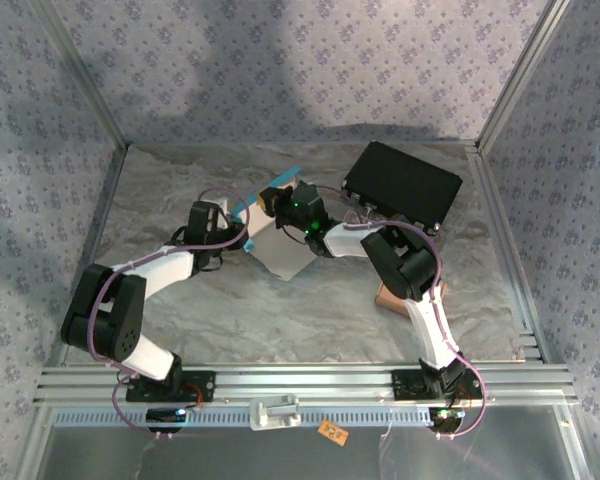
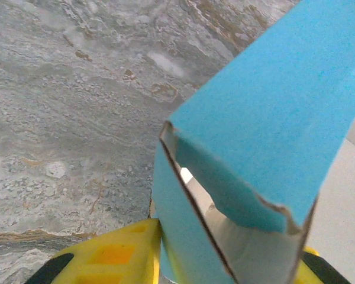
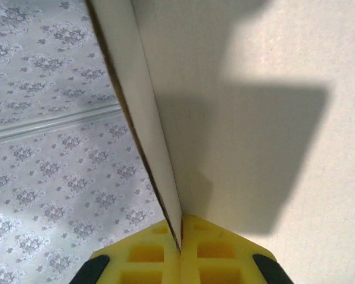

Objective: Fold the paper box

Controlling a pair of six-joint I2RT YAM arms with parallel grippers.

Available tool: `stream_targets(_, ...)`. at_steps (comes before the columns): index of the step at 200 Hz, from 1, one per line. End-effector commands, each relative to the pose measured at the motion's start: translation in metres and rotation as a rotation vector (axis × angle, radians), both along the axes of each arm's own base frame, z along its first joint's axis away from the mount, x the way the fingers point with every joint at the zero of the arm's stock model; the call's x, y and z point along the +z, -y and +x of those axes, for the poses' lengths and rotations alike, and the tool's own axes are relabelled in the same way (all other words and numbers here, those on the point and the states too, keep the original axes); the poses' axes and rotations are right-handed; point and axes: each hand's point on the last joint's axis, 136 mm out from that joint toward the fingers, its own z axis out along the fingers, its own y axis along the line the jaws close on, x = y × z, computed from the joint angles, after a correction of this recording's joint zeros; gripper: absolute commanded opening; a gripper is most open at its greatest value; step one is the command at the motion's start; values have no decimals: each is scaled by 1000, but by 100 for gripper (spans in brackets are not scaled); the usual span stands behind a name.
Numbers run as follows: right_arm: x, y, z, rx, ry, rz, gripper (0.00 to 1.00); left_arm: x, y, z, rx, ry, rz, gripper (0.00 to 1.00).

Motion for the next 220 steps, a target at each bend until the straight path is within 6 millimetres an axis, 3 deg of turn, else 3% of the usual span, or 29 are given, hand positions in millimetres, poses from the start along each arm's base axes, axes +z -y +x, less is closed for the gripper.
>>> stream_targets(1,3,-23,-31,63,8,-10,0,11,-5,15,79,47,27,26)
stream_targets(50,-1,-30,-39,52,-5,-5,0,11,-1,24,105,47,41,22)
stream_targets(86,1,-24,-38,16,-27,2,0,8,7,25,169,33,74,12)
stream_targets(129,4,-23,-38,-1,-55,6,0,0,8,26,269,-2,118,9)
stream_targets(150,3,-22,-39,-4,-61,6,0,-4,3,25,312,-18,148,0)
stream_targets(220,2,-20,-40,2,-78,-1,0,-7,-9,23,419,-78,214,0)
